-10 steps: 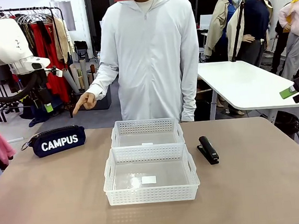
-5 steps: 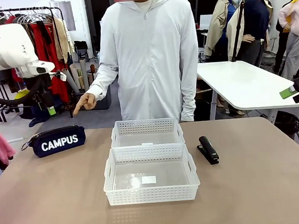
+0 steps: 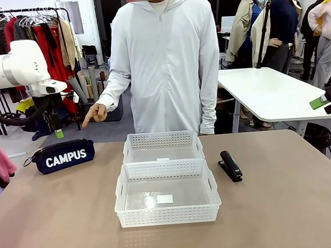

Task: Distribute items into two baskets.
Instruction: Pick up the Pencil pouch that the person points to.

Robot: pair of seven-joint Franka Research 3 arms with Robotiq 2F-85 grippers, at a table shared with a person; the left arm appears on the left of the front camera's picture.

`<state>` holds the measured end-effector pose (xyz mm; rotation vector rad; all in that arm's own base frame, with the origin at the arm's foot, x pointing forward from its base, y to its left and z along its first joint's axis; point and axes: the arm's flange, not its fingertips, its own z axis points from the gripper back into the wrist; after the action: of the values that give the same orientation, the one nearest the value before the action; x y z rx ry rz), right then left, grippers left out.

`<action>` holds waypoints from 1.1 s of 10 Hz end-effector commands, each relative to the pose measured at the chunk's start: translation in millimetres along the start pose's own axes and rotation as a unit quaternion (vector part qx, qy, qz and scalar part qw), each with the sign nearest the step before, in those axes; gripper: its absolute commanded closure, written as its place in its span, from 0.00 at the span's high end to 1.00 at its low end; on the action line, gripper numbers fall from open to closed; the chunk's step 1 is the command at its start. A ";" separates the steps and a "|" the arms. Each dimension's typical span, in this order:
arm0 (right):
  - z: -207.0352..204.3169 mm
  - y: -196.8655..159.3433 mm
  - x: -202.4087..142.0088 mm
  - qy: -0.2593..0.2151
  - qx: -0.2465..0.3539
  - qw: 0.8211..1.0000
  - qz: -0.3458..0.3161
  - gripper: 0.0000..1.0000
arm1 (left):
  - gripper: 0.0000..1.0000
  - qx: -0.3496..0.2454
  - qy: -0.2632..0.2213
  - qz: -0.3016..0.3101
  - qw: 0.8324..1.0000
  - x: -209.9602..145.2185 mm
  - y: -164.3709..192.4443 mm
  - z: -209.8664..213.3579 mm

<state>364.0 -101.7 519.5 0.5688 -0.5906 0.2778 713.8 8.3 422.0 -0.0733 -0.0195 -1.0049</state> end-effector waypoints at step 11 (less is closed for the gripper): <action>0.0 0.7 0.2 -0.002 0.004 1.000 0.001 1.00 | 1.00 0.000 -0.012 -0.082 0.997 -4.6 -8.2 -79.6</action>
<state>364.0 -101.7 519.4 0.5688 -0.5905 0.2778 705.1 0.4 344.8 -0.0628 -0.0324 -1.1492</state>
